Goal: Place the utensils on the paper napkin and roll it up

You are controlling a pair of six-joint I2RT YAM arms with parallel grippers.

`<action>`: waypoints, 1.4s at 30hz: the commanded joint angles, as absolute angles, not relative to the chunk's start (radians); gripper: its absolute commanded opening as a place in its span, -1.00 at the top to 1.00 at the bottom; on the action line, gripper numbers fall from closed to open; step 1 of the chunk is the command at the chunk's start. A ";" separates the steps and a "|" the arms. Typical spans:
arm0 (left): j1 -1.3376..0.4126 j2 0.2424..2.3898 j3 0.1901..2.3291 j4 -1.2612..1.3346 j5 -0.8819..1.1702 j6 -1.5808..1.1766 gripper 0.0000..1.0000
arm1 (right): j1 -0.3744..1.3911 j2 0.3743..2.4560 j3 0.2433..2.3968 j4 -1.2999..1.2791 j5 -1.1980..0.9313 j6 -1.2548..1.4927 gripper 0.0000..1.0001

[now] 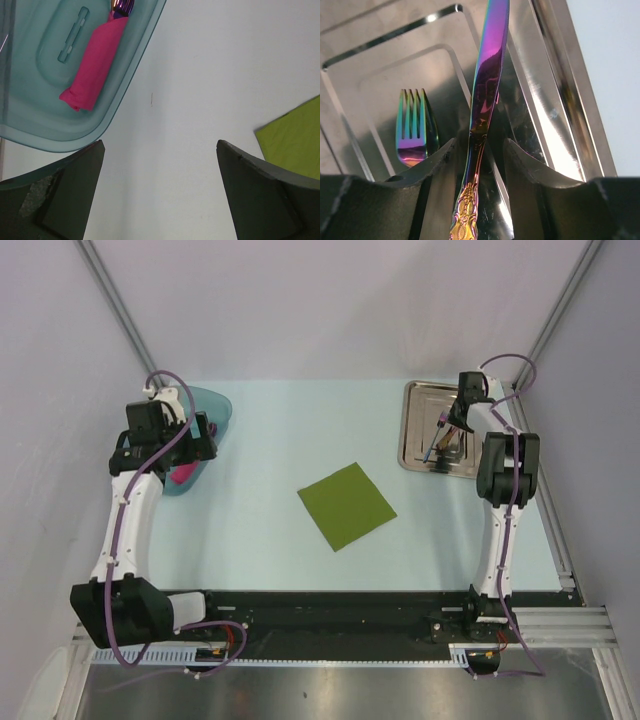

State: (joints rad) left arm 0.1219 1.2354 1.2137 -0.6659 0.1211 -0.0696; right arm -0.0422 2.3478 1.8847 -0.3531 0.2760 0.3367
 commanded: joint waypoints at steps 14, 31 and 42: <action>0.120 1.246 1.276 -0.696 0.081 -0.048 -0.99 | -0.072 2.366 1.896 -0.500 0.187 0.282 0.38; 0.120 1.218 1.267 -0.692 0.133 -0.043 -0.99 | -0.152 2.194 1.759 -0.758 -0.186 -0.158 0.74; 0.120 1.212 1.266 -0.689 0.144 -0.043 -0.99 | -0.163 2.270 1.896 -0.931 -0.149 -0.222 0.26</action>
